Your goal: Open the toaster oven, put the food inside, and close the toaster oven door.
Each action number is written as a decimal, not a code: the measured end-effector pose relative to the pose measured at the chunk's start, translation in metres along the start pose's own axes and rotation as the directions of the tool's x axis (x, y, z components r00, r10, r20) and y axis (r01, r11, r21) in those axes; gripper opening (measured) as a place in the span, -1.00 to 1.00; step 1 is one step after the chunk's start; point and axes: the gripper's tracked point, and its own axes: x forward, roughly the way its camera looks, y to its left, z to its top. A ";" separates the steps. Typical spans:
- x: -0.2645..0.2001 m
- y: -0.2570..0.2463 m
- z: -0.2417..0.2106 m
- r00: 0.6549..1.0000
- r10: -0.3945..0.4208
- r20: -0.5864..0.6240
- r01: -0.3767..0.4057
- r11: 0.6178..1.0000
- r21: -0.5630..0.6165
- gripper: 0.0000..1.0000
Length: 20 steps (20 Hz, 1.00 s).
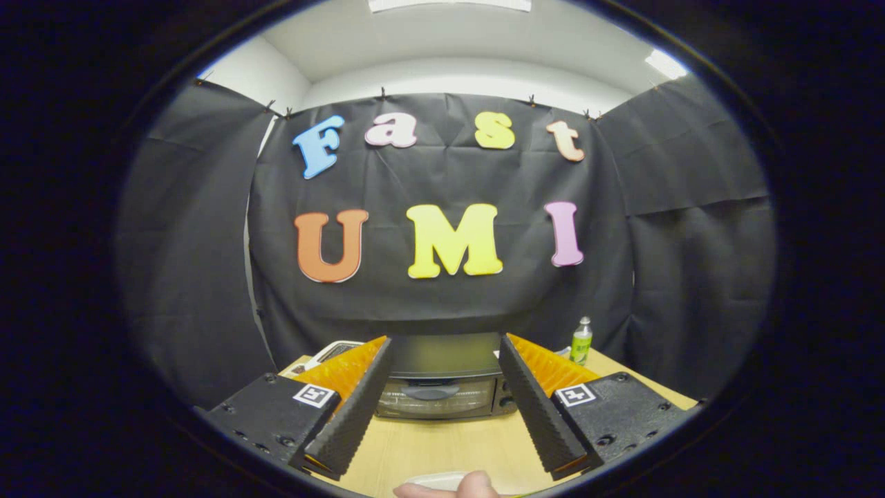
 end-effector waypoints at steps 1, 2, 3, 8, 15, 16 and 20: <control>-0.018 0.004 0.012 1.000 0.010 0.004 -0.010 1.000 0.007 1.00; -0.038 0.005 0.025 1.000 0.015 0.019 -0.015 1.000 0.013 1.00; -0.056 0.008 0.035 0.999 0.030 0.036 -0.031 0.999 0.018 1.00; -0.129 0.023 0.043 0.987 0.053 0.150 -0.056 0.998 0.014 1.00; -0.163 0.060 0.015 0.982 0.106 0.158 -0.095 0.993 -0.074 1.00; -0.162 0.061 0.010 0.983 0.102 0.154 -0.092 0.993 -0.072 1.00; -0.163 0.058 0.012 0.984 0.070 0.166 -0.062 0.997 -0.051 1.00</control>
